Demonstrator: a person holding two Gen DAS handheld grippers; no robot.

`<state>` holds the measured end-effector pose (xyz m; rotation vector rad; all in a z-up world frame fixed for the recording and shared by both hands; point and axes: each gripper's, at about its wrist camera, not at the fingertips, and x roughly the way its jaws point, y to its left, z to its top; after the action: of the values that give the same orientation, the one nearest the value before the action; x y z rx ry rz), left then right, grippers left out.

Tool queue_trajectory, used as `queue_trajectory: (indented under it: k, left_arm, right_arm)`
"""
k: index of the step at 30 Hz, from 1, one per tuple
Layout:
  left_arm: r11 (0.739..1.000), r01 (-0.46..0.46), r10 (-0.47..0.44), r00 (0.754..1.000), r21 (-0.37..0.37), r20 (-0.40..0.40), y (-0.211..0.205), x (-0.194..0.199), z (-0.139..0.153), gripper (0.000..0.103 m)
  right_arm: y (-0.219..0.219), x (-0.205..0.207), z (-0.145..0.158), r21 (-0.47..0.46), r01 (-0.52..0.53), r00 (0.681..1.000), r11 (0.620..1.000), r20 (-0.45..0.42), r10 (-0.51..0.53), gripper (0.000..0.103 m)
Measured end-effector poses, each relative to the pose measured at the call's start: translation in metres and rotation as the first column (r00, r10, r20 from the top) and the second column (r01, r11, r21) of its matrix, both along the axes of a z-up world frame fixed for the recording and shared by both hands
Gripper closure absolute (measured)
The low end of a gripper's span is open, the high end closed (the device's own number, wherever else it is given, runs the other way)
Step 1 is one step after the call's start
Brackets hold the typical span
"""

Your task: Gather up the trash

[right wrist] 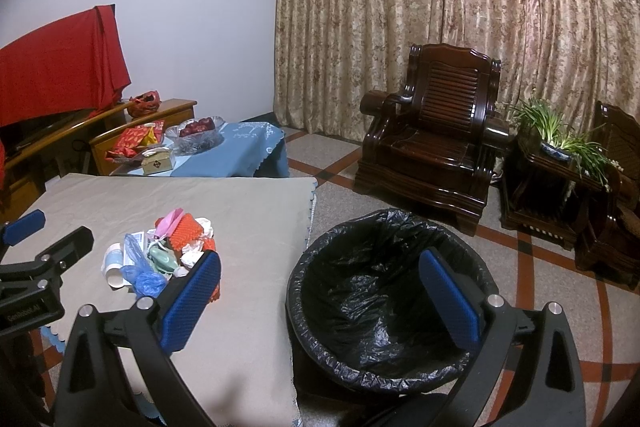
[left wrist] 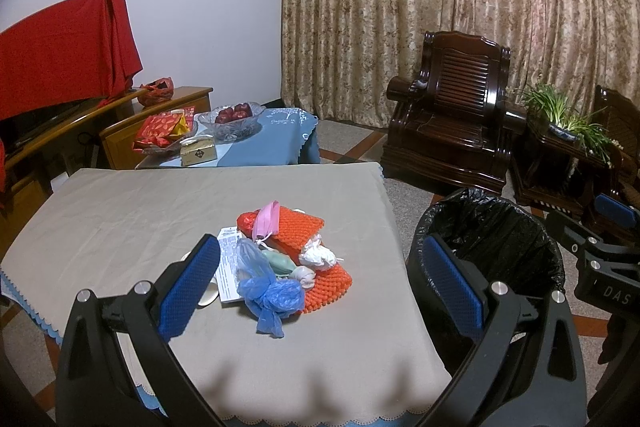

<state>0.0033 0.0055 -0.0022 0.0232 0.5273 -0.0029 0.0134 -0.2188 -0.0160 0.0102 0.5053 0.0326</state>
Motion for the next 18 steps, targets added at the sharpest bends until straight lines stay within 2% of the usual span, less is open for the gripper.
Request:
queue_trajectory:
  k: [16, 18]
  left_arm:
    - [1.0, -0.006, 0.006, 1.0, -0.007, -0.005, 0.003, 0.003, 0.003, 0.005]
    - [1.0, -0.018, 0.018, 1.0, -0.009, -0.007, 0.015, 0.002, -0.008, 0.005]
  right_arm:
    - [0.01, 0.003, -0.009, 0.001, -0.012, 1.0, 1.0, -0.006, 0.012, 0.006]
    - [0.013, 0.006, -0.009, 0.002, -0.019, 1.0, 1.0, -0.007, 0.019, 0.006]
